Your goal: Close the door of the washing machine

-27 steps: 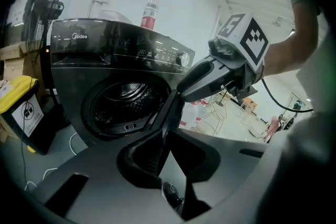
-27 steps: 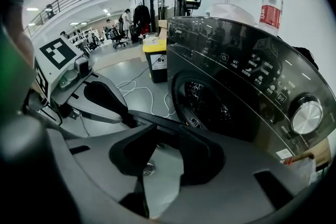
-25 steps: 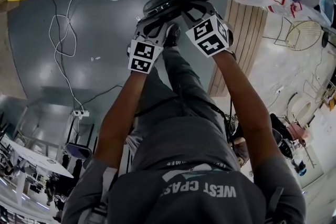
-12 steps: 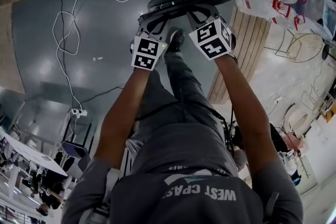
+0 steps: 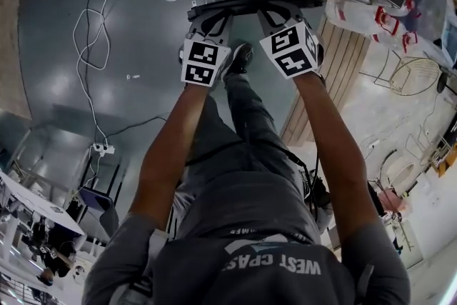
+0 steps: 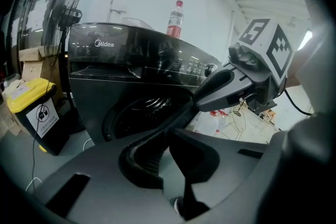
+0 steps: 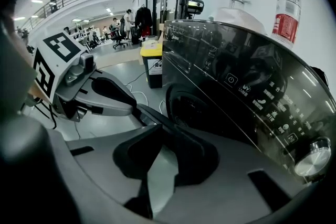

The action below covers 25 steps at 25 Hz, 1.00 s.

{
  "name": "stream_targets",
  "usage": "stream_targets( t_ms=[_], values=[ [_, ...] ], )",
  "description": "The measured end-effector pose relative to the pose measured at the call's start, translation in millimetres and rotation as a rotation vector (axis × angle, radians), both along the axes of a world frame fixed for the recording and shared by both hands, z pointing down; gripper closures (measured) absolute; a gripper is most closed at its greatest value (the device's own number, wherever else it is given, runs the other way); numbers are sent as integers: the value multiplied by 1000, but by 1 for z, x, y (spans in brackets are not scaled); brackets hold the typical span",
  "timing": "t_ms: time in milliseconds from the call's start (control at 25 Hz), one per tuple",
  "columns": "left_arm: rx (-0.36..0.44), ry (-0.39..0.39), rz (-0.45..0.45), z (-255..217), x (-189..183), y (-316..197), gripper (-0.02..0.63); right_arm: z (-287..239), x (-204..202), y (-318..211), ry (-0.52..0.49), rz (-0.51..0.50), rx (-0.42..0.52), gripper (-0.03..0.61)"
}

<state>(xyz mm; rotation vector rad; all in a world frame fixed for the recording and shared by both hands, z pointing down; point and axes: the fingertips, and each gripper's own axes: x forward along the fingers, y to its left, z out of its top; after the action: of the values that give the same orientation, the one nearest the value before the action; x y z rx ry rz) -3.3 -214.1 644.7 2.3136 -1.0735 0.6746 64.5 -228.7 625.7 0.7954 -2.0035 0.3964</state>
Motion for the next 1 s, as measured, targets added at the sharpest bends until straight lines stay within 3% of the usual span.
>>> stream_targets(
  t_ms=[1000],
  values=[
    [31, 5, -126, -2, -19, -74, 571, -2, -11, -67, -8, 18, 79, 518]
  ],
)
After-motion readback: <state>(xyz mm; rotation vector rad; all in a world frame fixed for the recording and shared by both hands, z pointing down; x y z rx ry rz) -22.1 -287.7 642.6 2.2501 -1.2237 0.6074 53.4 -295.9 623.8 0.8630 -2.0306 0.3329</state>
